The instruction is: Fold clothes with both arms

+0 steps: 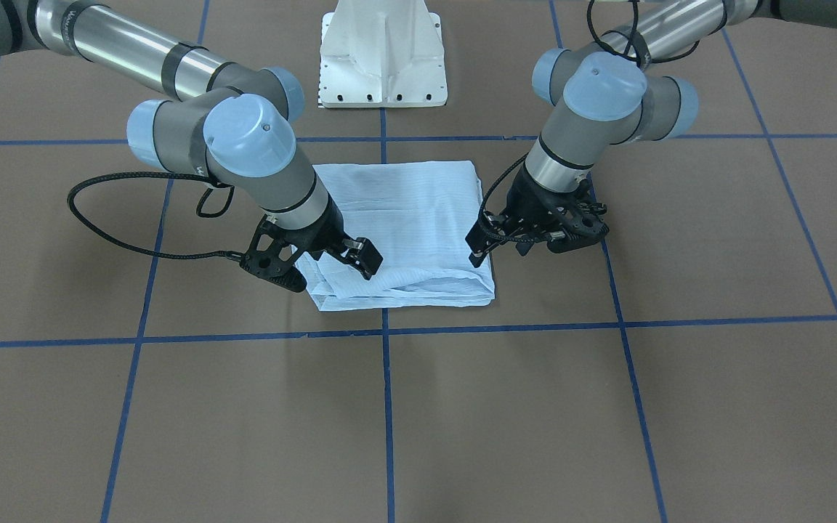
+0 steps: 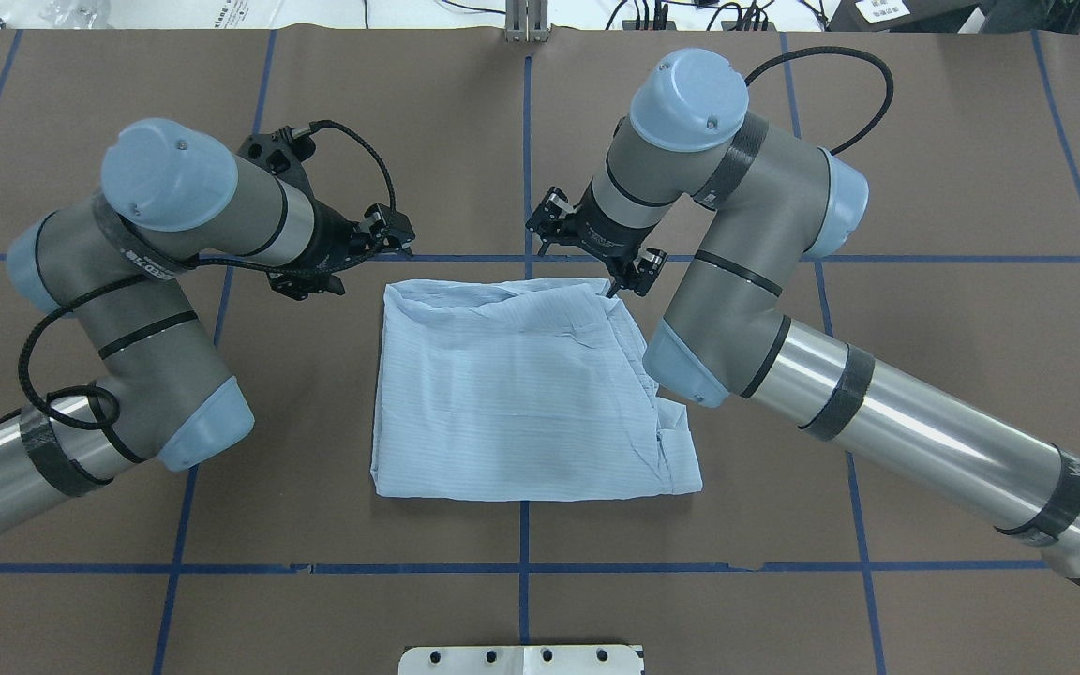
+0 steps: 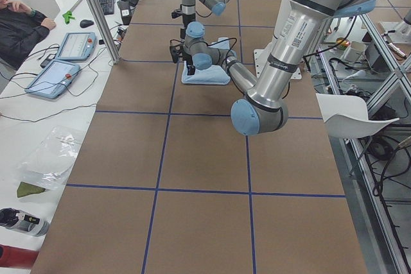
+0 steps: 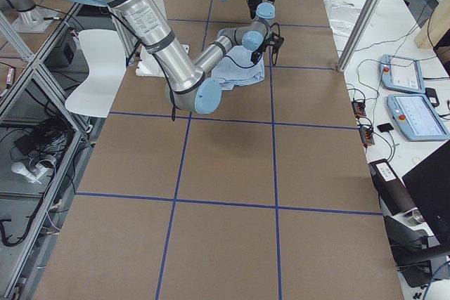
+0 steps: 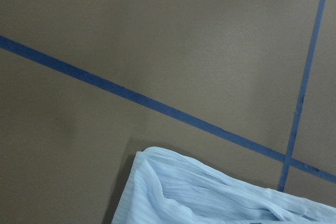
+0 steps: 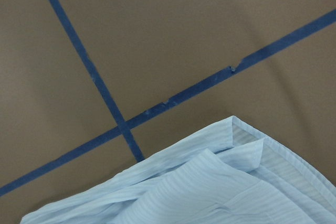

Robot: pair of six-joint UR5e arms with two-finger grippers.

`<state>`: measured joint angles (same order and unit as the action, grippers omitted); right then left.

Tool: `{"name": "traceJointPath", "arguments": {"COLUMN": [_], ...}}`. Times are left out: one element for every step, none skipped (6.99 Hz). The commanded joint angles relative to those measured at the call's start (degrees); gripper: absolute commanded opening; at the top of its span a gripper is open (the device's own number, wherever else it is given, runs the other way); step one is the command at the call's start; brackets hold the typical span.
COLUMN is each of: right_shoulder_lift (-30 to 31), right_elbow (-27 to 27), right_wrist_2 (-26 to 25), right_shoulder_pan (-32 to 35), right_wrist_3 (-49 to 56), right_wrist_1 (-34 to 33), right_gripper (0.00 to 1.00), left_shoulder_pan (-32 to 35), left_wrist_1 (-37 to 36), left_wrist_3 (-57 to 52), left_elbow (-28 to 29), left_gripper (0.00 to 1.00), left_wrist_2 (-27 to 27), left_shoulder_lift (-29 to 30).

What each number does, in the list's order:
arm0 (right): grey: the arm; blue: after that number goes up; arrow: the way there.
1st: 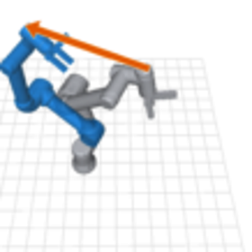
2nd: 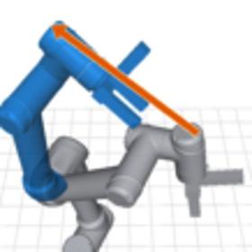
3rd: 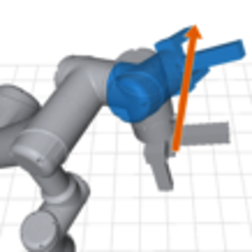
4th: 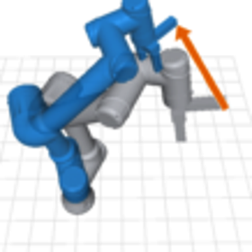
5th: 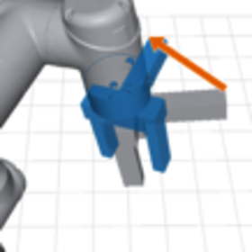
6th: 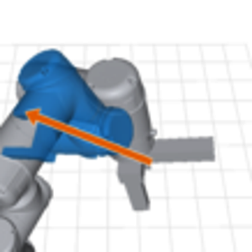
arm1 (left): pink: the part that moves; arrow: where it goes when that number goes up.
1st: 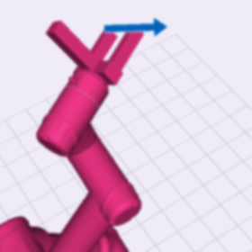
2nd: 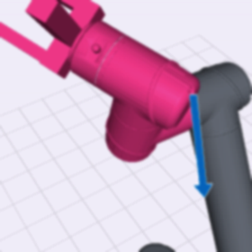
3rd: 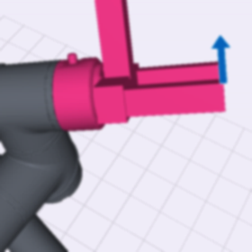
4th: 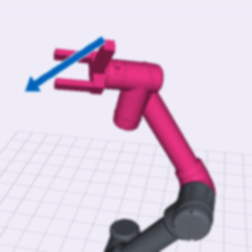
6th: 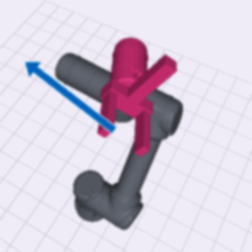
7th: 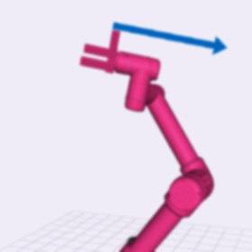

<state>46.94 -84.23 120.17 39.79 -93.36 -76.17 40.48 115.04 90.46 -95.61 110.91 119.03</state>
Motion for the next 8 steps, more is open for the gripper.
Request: {"name": "traceJointPath", "arguments": {"right_shoulder_lift": [4.0, 6.56, 7.54, 8.86, 11.39, 14.03, 17.8, 20.62], "right_elbow": [-3.29, -6.01, -7.69, -7.53, -6.75, -4.74, -4.46, -3.5], "right_wrist_2": [-0.73, -0.82, -0.73, -0.64, 0.05, 2.15, 4.17, 4.71], "right_shoulder_pan": [4.83, 8.6, 13.16, 18.26, 24.14, 29.33, 33.12, 36.29], "right_wrist_3": [10.86, 19.71, 30.5, 42.96, 55.1, 66.01, 75.77, 83.44], "right_wrist_1": [-1.17, -6.39, -13.84, -18.53, -19.45, -19.37, -19.37, -19.28], "right_gripper": [1.0, 1.0, 1.0, 1.0, 1.0, 1.0, 1.0, 1.0], "left_shoulder_pan": [3.53, 6.42, 9.49, 13.61, 18.01, 23.53, 28.63, 32.77], "left_wrist_1": [-0.77, -2.96, -6.54, -9.71, -12.44, -13.86, -13.88, -13.79], "left_wrist_3": [-5.59, -12.69, -19.2, -28.14, -38.24, -49.82, -60.38, -66.66], "left_elbow": [-0.89, -2.55, -3.78, -3.97, -3.71, -3.27, -2.74, -2.65], "left_gripper": [1.0, 1.0, 1.0, 1.0, 1.0, 1.0, 1.0, 1.0], "left_wrist_2": [1.31, 2.11, 2.11, 2.29, 3.42, 6.13, 8.68, 10.79], "left_shoulder_lift": [-1.95, -3.26, -4.5, -4.59, -4.94, -7.3, -10.45, -13.09]}}
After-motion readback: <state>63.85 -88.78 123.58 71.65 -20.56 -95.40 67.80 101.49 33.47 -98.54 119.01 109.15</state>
